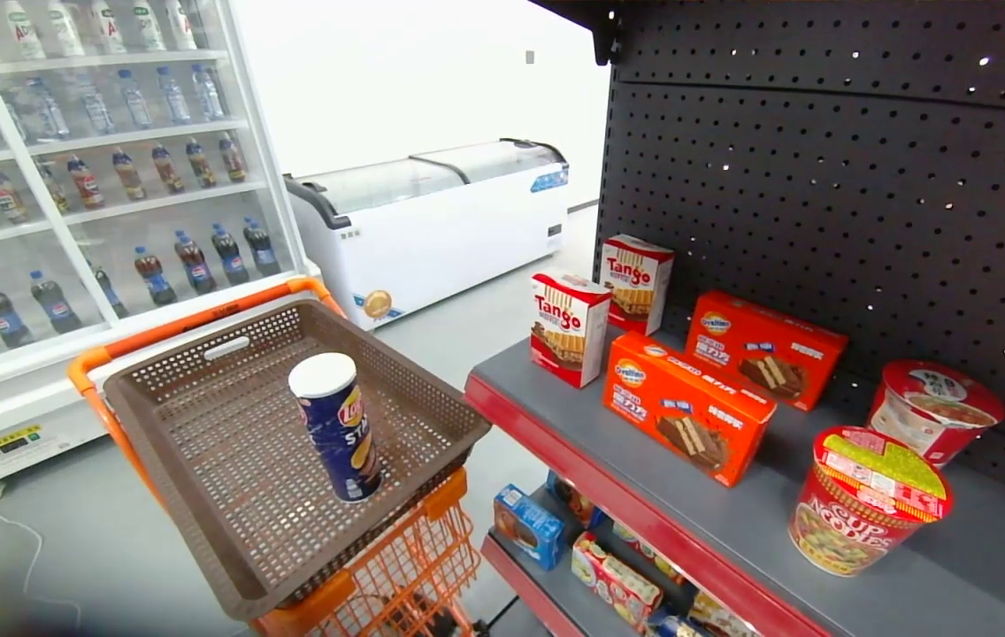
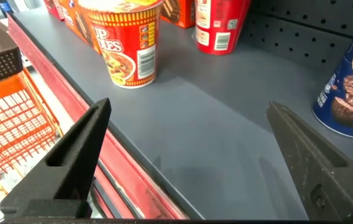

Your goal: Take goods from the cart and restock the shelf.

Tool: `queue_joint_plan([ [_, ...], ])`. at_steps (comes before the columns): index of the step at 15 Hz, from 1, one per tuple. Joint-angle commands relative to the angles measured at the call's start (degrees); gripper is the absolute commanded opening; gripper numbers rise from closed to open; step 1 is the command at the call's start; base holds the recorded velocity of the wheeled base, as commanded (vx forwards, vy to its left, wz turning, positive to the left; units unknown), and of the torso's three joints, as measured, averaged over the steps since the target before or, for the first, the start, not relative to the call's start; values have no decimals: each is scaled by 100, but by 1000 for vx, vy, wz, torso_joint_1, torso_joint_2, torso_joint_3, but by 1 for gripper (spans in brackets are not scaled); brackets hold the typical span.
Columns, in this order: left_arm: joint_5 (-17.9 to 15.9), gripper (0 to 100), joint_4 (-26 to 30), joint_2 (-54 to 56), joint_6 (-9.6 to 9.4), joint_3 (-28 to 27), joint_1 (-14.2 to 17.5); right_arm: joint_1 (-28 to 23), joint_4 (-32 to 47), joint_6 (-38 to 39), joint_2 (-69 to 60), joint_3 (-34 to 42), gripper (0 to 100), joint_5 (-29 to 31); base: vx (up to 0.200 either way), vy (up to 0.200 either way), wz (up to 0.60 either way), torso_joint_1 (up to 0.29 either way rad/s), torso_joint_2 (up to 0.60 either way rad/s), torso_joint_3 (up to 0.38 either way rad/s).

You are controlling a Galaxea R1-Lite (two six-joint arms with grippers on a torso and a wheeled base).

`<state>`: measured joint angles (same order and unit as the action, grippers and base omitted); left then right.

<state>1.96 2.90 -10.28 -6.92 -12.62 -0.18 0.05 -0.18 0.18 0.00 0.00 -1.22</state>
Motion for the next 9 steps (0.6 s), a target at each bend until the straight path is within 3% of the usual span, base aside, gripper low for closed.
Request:
queue_joint_plan([
  [1,155,100,-18,-2558,-204,-1278,36,4,1,-1,9,0,100,-1,0,0,0,0,0,0],
  [3,-82,100,-211,-3446,-37,-1507,27,4,1,-1,9,0,100,-1,0,0,0,0,0,0],
  [5,-434,100,-853,-4545,60,-1480,-87,4,1,-1,9,0,100,-1,0,0,0,0,0,0],
  [8,-609,100,-2057,-5907,95,-1428,-210,4,1,-1,9,0,100,-1,0,0,0,0,0,0],
  [9,-609,100,-2760,-6531,104,-1401,-316,4,1,-1,9,0,100,-1,0,0,0,0,0,0],
])
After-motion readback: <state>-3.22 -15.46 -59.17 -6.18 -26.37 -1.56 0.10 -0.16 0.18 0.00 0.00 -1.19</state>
